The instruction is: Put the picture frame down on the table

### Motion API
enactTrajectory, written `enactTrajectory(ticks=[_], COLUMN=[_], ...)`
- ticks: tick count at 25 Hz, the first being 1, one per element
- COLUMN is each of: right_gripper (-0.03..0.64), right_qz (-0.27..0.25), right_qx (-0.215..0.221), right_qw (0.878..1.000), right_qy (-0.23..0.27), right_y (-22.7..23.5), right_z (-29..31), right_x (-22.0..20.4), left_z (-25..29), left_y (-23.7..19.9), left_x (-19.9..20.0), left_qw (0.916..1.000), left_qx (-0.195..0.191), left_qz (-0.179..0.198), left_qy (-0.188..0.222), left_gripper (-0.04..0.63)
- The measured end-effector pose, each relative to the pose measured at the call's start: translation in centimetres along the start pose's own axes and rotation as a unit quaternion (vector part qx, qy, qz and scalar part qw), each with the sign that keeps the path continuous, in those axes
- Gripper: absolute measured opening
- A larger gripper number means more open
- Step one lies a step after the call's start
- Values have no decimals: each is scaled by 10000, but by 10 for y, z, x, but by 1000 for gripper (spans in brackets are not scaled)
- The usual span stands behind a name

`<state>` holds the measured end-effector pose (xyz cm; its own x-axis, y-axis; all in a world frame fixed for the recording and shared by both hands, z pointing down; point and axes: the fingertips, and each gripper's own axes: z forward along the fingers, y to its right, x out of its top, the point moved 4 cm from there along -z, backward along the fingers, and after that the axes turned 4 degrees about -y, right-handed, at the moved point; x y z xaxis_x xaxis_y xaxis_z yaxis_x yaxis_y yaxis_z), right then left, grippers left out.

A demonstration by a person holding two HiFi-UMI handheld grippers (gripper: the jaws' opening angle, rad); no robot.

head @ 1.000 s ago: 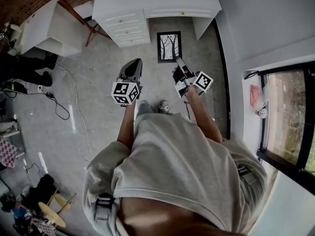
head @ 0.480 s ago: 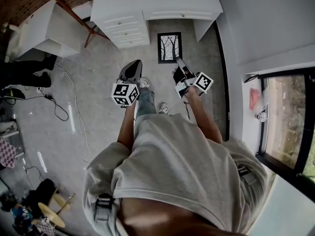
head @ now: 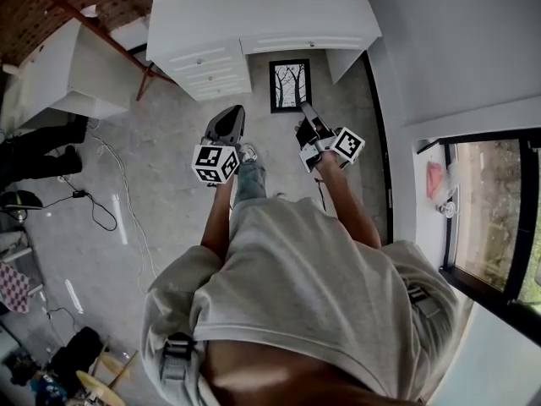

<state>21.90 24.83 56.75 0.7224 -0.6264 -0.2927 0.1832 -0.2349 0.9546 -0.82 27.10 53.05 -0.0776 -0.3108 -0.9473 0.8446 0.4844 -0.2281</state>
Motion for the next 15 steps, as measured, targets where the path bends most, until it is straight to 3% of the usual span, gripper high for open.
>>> enactTrajectory(ticks=[15], right_gripper=[89], right_qz=[-111], right_qx=[-130], right_qw=[9993], right_qy=[343], right_y=[8], right_z=[163], right_x=[58], left_z=[104], left_y=[-142], left_x=[71], left_qw=[9995], left_qx=[-314], left_qz=[-42], left_qy=[45], left_gripper=[15])
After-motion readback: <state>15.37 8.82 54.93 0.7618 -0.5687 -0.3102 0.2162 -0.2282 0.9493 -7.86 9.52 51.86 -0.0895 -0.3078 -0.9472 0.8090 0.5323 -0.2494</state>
